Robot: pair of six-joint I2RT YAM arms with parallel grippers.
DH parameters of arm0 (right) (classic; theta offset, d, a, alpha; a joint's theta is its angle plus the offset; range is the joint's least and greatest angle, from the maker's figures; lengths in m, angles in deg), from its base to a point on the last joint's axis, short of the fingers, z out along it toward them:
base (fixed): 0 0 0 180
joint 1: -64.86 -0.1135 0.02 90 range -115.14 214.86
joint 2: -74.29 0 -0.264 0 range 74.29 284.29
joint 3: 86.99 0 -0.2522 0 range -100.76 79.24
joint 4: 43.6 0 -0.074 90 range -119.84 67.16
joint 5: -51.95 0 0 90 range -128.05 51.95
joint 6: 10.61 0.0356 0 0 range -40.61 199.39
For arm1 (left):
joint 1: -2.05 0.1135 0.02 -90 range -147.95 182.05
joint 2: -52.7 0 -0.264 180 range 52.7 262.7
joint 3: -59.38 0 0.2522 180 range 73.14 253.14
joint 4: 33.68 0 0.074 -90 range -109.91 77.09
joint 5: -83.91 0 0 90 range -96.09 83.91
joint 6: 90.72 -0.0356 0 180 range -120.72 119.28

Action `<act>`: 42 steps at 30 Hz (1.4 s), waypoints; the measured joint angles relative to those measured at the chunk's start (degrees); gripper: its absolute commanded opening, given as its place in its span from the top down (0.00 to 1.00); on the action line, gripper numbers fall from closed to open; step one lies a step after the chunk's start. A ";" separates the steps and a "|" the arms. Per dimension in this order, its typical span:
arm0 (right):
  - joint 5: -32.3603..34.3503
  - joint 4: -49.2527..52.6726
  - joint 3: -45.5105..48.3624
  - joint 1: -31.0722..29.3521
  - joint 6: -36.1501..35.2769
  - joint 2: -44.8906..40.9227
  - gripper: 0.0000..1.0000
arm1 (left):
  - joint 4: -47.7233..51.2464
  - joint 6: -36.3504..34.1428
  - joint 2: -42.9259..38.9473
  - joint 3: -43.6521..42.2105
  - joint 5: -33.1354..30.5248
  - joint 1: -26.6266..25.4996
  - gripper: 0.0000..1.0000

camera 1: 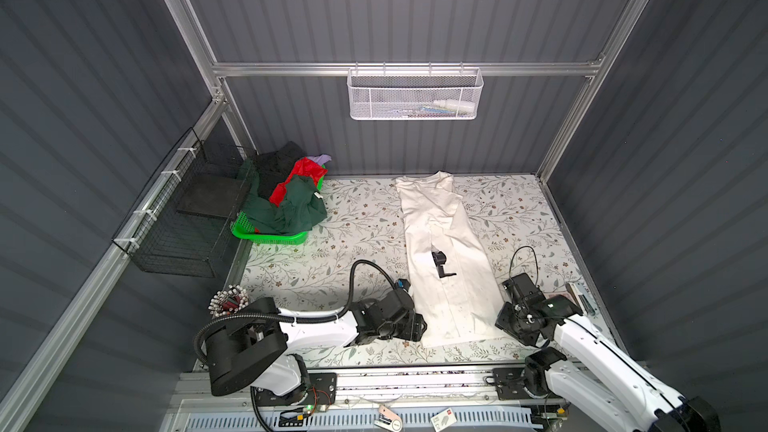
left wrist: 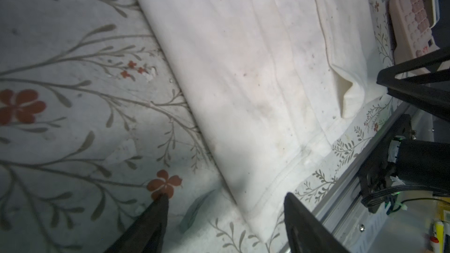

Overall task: Fold and stack the t-shirts
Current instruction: 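Move both grippers to the shirt's near end and grasp its hem corners, then lift the near hem with both grippers and fold it away from the robot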

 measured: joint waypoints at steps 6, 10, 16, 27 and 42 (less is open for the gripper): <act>1.31 0.72 0.00 -1.03 0.50 1.14 0.49 | 1.60 -0.83 4.50 4.74 0.26 -2.19 0.36; 1.36 0.72 0.00 -1.03 0.72 0.33 0.48 | 2.91 -1.77 8.24 8.22 0.76 -2.89 0.65; 0.68 -0.17 0.00 -1.03 0.46 -1.55 0.46 | 5.81 -3.52 11.82 11.39 1.64 -2.89 1.00; -2.60 -2.56 0.00 -2.62 -2.14 -0.15 0.43 | 14.12 -2.49 4.57 8.33 -4.48 -1.92 1.00; -5.31 -7.82 -0.42 -15.93 0.98 3.85 0.42 | 19.52 0.24 -0.46 5.51 -9.94 -0.15 1.00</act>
